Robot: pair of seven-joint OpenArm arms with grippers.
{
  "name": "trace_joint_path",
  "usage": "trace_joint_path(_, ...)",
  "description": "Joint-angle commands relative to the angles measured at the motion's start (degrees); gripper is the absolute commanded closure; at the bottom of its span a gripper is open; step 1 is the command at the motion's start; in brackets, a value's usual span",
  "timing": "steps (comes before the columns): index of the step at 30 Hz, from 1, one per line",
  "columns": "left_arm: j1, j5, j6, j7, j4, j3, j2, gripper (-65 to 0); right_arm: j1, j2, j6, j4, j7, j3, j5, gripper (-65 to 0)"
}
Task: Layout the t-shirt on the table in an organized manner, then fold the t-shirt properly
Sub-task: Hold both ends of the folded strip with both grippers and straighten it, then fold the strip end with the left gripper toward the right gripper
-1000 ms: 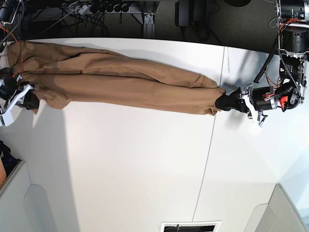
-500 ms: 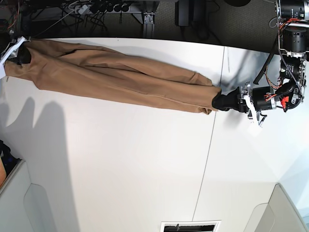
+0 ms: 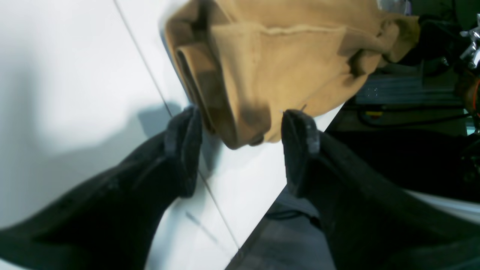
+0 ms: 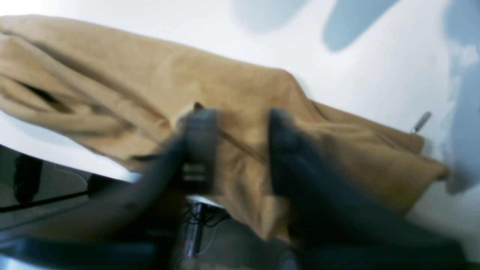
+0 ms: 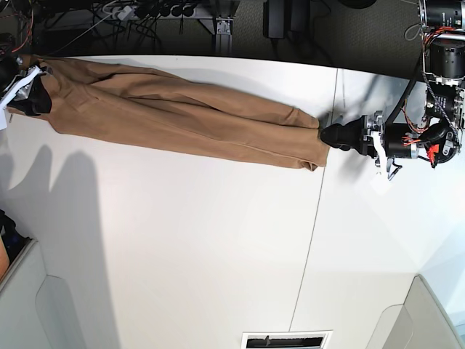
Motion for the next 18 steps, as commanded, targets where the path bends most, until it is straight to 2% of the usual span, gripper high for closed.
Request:
trace_joint_path(1, -0.5, -1.58, -0.49, -0.48, 0.98, -0.39, -1.01, -36.3, -0.02, 1.09, 0.09, 0.33, 2.23, 0.72, -0.7, 0.0)
trace_joint_path(4, 0.35, -1.58, -0.49, -2.27, 0.98, -0.39, -0.48, -36.3, 0.02, 1.11, 0.22, -3.13, 5.99, 0.66, -4.33, 0.0)
trace_joint_path(7, 0.39, -1.58, -0.49, -6.97, 0.96, -0.39, 0.72, -36.3, 0.94, 1.07, 0.26, -8.68, 8.63, 0.44, -4.46, 0.0)
trace_joint_path(11, -0.07, 9.9, -0.49, -17.7, 0.96, -0.39, 3.54, -36.3, 5.42, 1.09, 0.26, -17.22, 8.57, -0.46, -4.26, 0.0)
trace_joint_path(14, -0.04, 13.75, -0.49, -18.14, 0.96, -0.39, 6.16, -36.3, 8.0, 1.09, 0.28, -22.29, 8.33, -1.64, -4.17, 0.0)
trace_joint_path(18, -0.04, 17.11, -0.49, -18.21, 0.96, -0.37, 7.74, -36.3, 9.42, 1.09, 0.28, -24.26, 8.35, -4.57, -3.78, 0.0)
